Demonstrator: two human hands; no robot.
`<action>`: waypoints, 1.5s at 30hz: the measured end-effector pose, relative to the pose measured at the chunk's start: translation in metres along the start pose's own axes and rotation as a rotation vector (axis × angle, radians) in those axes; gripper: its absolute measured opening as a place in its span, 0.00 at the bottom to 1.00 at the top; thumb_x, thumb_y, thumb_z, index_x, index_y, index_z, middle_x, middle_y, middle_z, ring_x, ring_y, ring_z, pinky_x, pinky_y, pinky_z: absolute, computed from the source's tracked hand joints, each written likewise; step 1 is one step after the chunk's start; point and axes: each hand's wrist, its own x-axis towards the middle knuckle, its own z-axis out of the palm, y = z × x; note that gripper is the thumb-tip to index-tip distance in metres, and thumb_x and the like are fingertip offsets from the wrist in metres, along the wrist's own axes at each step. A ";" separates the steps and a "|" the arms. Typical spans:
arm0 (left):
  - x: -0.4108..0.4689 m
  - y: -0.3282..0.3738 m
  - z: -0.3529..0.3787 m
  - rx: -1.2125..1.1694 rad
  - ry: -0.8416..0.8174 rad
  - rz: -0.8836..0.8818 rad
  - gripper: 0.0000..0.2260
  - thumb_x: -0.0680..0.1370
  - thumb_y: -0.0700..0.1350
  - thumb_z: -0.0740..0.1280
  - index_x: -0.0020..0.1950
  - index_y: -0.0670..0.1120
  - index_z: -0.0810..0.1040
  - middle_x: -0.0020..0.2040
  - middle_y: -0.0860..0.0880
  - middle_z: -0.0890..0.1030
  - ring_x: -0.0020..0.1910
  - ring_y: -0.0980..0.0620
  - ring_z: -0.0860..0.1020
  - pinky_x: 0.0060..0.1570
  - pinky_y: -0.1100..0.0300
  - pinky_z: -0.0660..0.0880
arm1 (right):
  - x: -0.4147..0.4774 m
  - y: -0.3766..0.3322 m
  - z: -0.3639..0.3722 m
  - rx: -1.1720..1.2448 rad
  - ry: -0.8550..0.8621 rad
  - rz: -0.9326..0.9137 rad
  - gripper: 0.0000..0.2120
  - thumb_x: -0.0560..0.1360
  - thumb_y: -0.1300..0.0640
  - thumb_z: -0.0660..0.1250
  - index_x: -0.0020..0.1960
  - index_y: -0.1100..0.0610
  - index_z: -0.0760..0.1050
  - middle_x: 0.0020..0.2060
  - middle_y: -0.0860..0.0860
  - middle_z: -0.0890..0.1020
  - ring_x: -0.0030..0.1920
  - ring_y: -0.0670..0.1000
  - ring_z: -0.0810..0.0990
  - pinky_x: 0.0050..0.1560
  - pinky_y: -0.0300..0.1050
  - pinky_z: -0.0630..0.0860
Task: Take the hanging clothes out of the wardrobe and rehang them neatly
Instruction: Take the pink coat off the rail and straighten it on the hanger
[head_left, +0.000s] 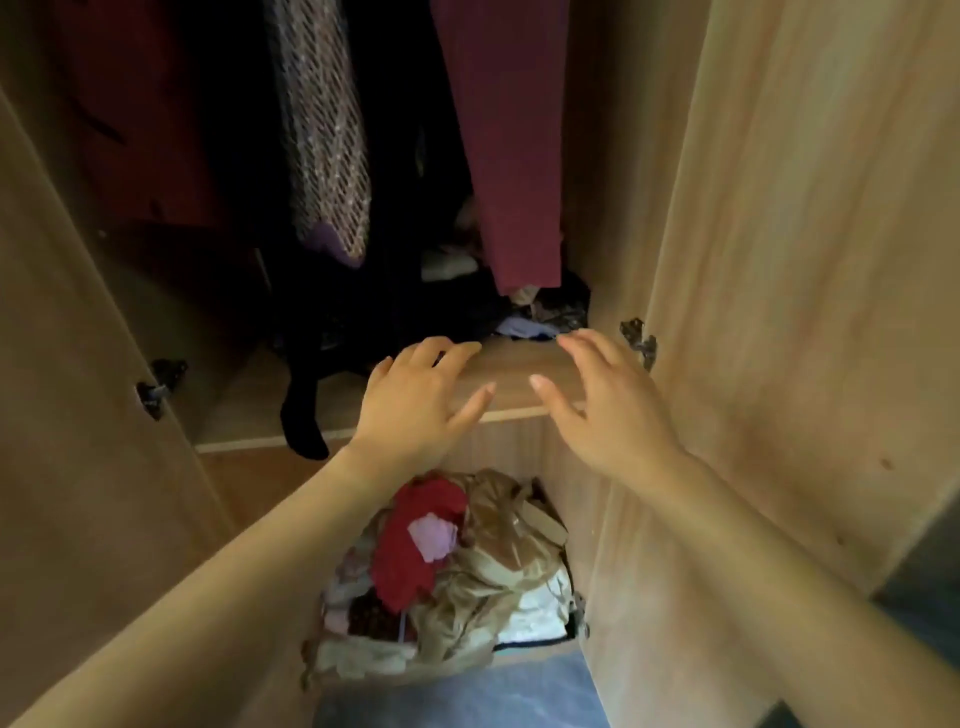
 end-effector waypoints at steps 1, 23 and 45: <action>0.020 -0.005 -0.008 0.003 0.042 0.006 0.32 0.74 0.66 0.46 0.70 0.52 0.67 0.66 0.49 0.72 0.65 0.47 0.70 0.60 0.47 0.68 | 0.022 -0.002 -0.005 0.001 0.042 -0.022 0.30 0.77 0.38 0.55 0.70 0.57 0.66 0.69 0.54 0.68 0.68 0.55 0.67 0.66 0.51 0.66; 0.414 -0.051 -0.179 0.210 0.669 0.045 0.25 0.76 0.63 0.54 0.69 0.54 0.67 0.66 0.49 0.70 0.63 0.46 0.70 0.56 0.46 0.72 | 0.478 -0.030 -0.160 -0.025 0.675 -0.440 0.27 0.78 0.44 0.59 0.72 0.56 0.62 0.72 0.52 0.61 0.71 0.53 0.62 0.66 0.46 0.63; 0.602 -0.125 -0.200 0.134 0.866 0.309 0.35 0.70 0.67 0.42 0.70 0.53 0.68 0.69 0.52 0.69 0.67 0.52 0.67 0.61 0.55 0.68 | 0.626 -0.007 -0.206 -0.248 0.935 -0.288 0.26 0.79 0.45 0.58 0.72 0.57 0.62 0.71 0.52 0.66 0.70 0.51 0.63 0.68 0.43 0.60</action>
